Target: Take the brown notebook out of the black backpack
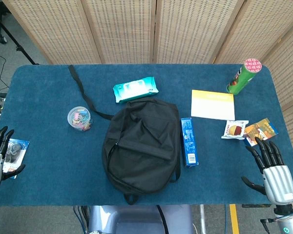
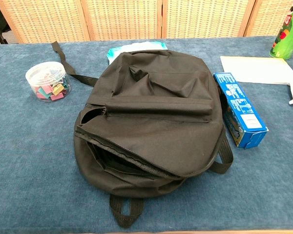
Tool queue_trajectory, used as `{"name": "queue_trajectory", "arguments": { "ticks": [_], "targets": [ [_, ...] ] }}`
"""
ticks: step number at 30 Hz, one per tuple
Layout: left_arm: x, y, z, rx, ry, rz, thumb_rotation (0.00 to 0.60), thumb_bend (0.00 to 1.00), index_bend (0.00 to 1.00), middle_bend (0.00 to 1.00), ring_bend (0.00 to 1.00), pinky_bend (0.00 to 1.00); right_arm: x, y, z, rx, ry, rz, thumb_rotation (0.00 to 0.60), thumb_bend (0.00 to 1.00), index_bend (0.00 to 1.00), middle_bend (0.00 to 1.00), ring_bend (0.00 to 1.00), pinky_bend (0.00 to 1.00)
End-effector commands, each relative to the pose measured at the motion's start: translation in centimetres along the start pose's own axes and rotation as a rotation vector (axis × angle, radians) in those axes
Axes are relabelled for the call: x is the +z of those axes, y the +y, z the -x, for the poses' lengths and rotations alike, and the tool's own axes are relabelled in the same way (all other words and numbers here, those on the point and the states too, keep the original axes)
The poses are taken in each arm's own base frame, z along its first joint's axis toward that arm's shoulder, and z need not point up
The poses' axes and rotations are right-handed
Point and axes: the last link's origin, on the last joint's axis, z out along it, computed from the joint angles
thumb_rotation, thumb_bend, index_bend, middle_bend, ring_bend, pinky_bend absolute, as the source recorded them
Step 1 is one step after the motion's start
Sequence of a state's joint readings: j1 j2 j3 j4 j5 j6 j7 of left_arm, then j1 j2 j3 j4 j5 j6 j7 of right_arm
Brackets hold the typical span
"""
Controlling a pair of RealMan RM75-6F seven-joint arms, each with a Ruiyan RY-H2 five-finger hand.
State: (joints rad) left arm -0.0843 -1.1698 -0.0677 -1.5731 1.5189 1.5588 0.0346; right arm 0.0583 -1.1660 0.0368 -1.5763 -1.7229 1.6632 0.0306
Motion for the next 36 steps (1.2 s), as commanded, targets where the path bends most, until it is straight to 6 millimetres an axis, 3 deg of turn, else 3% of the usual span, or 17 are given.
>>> {"name": "queue_trajectory", "arguments": {
  "ticks": [1, 9, 17, 23, 31, 36],
  "targets": [
    [-0.1, 0.0, 0.1, 0.005, -0.004, -0.002, 0.6, 0.0, 0.0, 0.0, 0.0, 0.08, -0.1, -0.1, 0.1, -0.003, -0.01, -0.005, 0.6, 0.0, 0.14, 0.0, 0.0, 0.0],
    [-0.1, -0.1, 0.1, 0.013, -0.006, -0.012, 0.6, 0.01, 0.0, 0.0, 0.0, 0.08, -0.3, -0.8, 0.8, -0.004, -0.064, -0.033, 0.6, 0.0, 0.14, 0.0, 0.0, 0.0],
    [-0.1, 0.1, 0.0, 0.013, 0.002, -0.008, 0.6, 0.01, 0.0, 0.0, 0.0, 0.08, 0.9, -4.7, 2.3, 0.083, -0.241, -0.258, 0.6, 0.0, 0.14, 0.0, 0.0, 0.0],
    [-0.2, 0.3, -0.3, 0.0, 0.018, 0.001, 0.6, 0.01, 0.0, 0.0, 0.0, 0.08, 2.9, -9.4, 3.5, 0.199, -0.397, -0.445, 0.6, 0.0, 0.14, 0.0, 0.0, 0.0],
    [-0.2, 0.0, -0.6, -0.016, 0.028, -0.002, 0.6, 0.01, 0.0, 0.0, 0.0, 0.08, 5.4, -18.7, 5.7, 0.199, -0.479, -0.669, 0.6, 0.0, 0.14, 0.0, 0.0, 0.0],
    [0.0, -0.4, -0.7, -0.029, 0.028, -0.016, 0.6, 0.01, 0.0, 0.0, 0.0, 0.08, 6.4, -23.4, 7.4, 0.217, -0.52, -0.727, 0.6, 0.0, 0.14, 0.0, 0.0, 0.0]
  ]
}}
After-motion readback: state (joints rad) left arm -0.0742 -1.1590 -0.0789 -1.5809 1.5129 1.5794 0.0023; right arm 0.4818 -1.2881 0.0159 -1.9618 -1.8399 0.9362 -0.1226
